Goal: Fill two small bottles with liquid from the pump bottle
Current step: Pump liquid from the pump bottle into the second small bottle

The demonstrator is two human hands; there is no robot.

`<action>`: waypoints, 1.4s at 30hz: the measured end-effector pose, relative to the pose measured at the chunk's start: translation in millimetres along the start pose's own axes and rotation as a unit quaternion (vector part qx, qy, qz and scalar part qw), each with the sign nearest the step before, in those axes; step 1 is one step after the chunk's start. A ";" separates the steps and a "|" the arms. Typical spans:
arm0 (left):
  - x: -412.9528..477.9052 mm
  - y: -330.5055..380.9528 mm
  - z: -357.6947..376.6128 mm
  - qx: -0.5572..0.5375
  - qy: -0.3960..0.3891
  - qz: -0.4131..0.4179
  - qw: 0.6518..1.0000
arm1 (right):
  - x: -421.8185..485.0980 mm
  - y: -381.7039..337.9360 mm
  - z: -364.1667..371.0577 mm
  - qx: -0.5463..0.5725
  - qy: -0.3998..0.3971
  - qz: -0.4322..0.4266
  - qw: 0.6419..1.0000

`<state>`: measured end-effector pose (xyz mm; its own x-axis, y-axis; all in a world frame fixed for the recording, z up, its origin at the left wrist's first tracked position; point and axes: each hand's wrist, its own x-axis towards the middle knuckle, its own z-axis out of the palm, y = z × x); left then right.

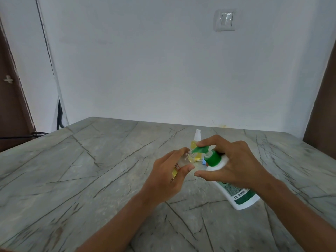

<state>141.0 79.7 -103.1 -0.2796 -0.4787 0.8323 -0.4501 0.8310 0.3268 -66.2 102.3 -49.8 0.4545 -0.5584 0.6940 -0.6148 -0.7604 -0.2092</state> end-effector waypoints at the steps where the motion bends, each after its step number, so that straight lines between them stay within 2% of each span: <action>1: -0.5 0.2 0.2 0.000 -0.004 0.003 1.000 | -0.3 0.9 0.3 0.003 0.002 0.000 1.000; 8: -1.3 -0.6 1.4 -0.012 -0.012 -0.002 1.000 | -1.4 3.3 2.5 -0.002 0.006 0.010 1.000; 16: 0.0 -1.4 -1.7 -0.006 0.000 -0.016 1.000 | -1.8 0.3 2.2 -0.058 -0.020 0.007 0.998; 27: 1.1 -0.5 -2.2 -0.008 0.008 -0.009 1.000 | 0.1 -2.8 -0.1 -0.010 -0.006 0.005 1.000; 34: -1.9 -0.2 -0.3 -0.020 -0.015 0.010 1.000 | -0.9 -1.7 0.9 0.028 0.010 -0.002 1.000; 42: 0.7 -2.2 -1.7 -0.016 0.004 -0.014 1.000 | -2.0 -3.7 1.9 -0.047 -0.021 0.021 0.998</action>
<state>143.3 78.1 -102.4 -0.2604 -0.4997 0.8261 -0.4297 0.8262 0.3644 -63.6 105.6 -51.8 0.4525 -0.6040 0.6561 -0.6907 -0.7027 -0.1706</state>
